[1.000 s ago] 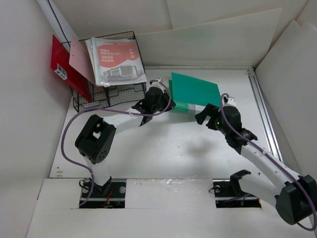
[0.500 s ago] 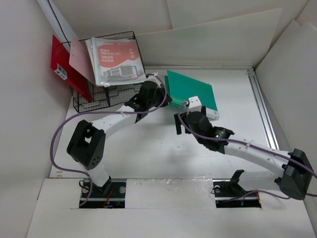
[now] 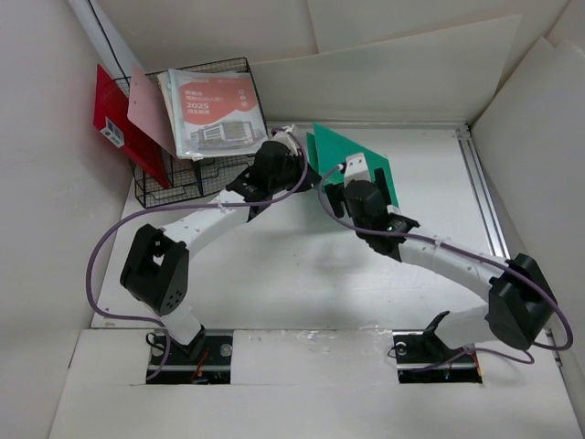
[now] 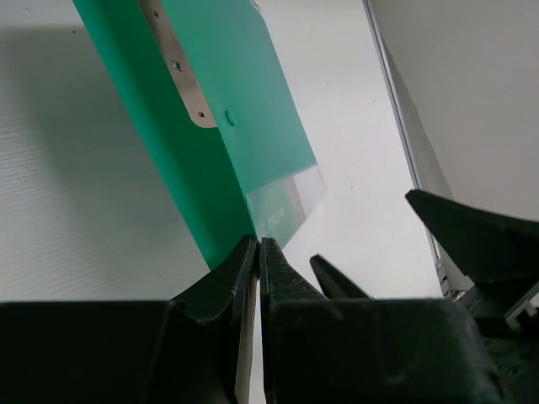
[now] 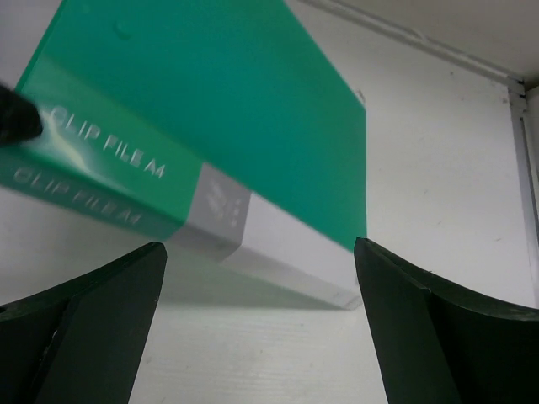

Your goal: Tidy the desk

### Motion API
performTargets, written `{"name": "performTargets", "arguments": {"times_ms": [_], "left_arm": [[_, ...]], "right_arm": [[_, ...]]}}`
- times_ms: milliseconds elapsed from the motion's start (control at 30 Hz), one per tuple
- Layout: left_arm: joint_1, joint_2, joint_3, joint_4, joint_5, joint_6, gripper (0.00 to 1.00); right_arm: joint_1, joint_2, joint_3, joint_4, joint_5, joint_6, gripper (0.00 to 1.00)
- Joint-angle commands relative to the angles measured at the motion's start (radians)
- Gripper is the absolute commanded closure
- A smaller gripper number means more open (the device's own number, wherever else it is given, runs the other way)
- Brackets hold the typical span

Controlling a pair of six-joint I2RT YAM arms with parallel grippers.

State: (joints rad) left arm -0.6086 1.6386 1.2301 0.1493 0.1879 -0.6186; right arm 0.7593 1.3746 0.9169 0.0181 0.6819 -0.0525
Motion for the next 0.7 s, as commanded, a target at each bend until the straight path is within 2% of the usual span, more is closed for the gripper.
{"name": "performTargets", "arguments": {"times_ms": [0, 167, 400, 467, 600, 667], "left_arm": [[0.017, -0.071, 0.055, 0.026, 0.056, 0.002, 1.0], [0.026, -0.091, 0.065, 0.036, 0.081, -0.007, 1.0], [0.046, -0.1, 0.085, 0.036, 0.09, -0.007, 1.0], [0.046, -0.1, 0.085, 0.05, 0.105, -0.018, 1.0], [0.046, -0.111, 0.063, 0.059, 0.114, -0.029, 1.0], [0.046, -0.138, 0.052, 0.059, 0.114, -0.029, 1.0]], "right_arm": [[-0.04, 0.012, 0.059, 0.097, -0.07, -0.064, 0.01], [-0.061, 0.035, 0.05, 0.097, -0.146, -0.055, 0.01], [0.029, -0.046, -0.001, 0.097, -0.212, -0.021, 0.01], [0.029, -0.026, -0.001, 0.106, -0.212, -0.021, 0.01], [0.029, 0.071, 0.052, 0.124, -0.099, -0.052, 0.01], [-0.011, 0.099, 0.089, 0.125, -0.078, -0.063, 0.01]]}}
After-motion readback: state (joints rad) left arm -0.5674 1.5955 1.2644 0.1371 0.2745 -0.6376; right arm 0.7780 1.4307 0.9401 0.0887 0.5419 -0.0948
